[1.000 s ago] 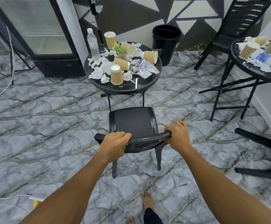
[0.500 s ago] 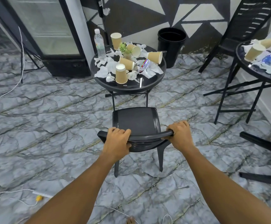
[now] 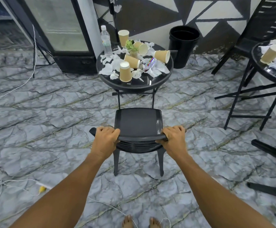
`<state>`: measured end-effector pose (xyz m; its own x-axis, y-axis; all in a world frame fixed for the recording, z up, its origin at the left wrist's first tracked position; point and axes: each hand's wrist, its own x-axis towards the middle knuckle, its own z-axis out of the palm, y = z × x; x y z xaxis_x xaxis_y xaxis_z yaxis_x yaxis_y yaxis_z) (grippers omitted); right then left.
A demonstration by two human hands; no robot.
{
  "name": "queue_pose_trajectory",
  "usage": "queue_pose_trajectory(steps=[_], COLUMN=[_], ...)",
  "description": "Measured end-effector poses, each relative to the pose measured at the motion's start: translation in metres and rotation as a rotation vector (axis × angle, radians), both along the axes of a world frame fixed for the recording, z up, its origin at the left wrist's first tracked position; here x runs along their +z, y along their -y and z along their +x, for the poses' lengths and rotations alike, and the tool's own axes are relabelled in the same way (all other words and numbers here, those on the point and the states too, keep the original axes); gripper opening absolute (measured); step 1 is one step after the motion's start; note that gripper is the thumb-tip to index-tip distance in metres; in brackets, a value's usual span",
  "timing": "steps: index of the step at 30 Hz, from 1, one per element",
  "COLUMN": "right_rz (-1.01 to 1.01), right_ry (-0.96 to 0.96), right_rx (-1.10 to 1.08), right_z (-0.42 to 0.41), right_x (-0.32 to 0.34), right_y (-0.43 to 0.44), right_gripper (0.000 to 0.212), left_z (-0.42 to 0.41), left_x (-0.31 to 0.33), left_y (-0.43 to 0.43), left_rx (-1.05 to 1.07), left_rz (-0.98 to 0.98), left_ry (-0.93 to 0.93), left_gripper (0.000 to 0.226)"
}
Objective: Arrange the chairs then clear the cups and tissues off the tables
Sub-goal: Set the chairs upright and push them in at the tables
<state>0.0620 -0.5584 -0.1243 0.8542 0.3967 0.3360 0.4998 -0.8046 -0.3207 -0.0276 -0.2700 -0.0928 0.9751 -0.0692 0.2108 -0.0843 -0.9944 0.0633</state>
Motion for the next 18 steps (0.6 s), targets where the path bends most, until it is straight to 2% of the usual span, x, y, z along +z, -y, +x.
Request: queue_pose_trajectory(steps=[4, 6, 8, 11, 14, 18], right_rz=[-0.013, -0.028, 0.031, 0.050, 0.011, 0.064], right_ry=[-0.055, -0.132, -0.247, -0.357, -0.351, -0.268], right_rx=[0.004, 0.020, 0.071, 0.091, -0.008, -0.066], right_z=[-0.009, -0.012, -0.016, -0.018, -0.030, -0.044], right_x=[0.016, 0.027, 0.039, 0.052, 0.052, 0.045], right_y=[-0.003, 0.002, 0.006, 0.006, 0.002, -0.005], right_gripper=[0.046, 0.061, 0.068, 0.064, 0.073, 0.074], left_z=[-0.009, -0.012, -0.014, -0.016, -0.015, -0.012], left_x=[0.009, 0.020, 0.032, 0.035, 0.035, 0.035], left_y=[0.010, 0.012, 0.012, 0.015, 0.015, 0.006], left_rx=[0.103, 0.106, 0.129, 0.144, 0.132, 0.116], left_rz=[-0.096, -0.192, -0.388, -0.449, -0.519, -0.579], left_ry=[-0.090, -0.216, -0.277, -0.232, -0.243, -0.310], left_gripper=[0.037, 0.059, 0.070, 0.060, 0.058, 0.063])
